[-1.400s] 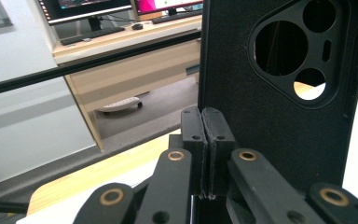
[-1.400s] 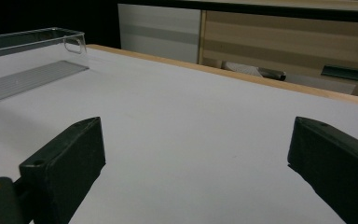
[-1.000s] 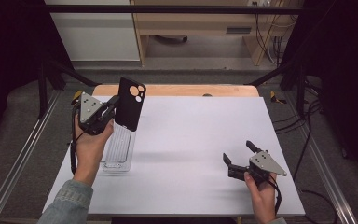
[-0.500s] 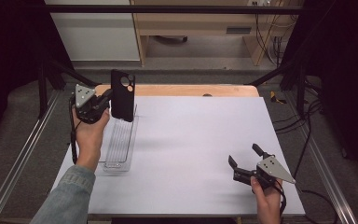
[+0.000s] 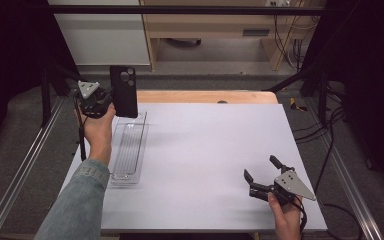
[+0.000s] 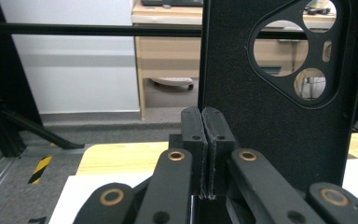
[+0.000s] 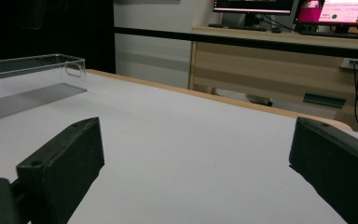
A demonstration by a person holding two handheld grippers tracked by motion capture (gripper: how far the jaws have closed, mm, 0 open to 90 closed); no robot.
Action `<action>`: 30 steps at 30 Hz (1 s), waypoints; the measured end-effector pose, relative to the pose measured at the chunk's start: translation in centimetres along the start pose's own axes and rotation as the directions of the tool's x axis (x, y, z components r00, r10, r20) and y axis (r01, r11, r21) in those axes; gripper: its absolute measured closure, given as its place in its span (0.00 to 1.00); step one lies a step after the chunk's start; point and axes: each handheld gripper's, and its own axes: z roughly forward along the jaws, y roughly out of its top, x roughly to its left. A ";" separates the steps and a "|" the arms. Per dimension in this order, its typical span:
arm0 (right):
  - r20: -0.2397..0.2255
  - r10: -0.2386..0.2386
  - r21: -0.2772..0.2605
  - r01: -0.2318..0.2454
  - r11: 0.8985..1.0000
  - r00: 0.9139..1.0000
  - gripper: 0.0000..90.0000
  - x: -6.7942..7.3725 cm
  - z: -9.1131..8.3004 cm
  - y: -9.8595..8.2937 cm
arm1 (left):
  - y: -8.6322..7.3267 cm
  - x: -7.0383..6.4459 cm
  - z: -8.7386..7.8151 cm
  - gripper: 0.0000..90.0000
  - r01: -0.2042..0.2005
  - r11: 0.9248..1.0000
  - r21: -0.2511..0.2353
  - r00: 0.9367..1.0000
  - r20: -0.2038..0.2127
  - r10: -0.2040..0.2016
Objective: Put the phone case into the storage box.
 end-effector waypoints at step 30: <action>0.009 0.008 -0.011 -0.008 1.000 1.000 0.04 -0.4 -0.1 -0.1 | -2.1 -0.7 4.0 0.98 -0.008 0.998 0.070 0.999 -0.049 0.011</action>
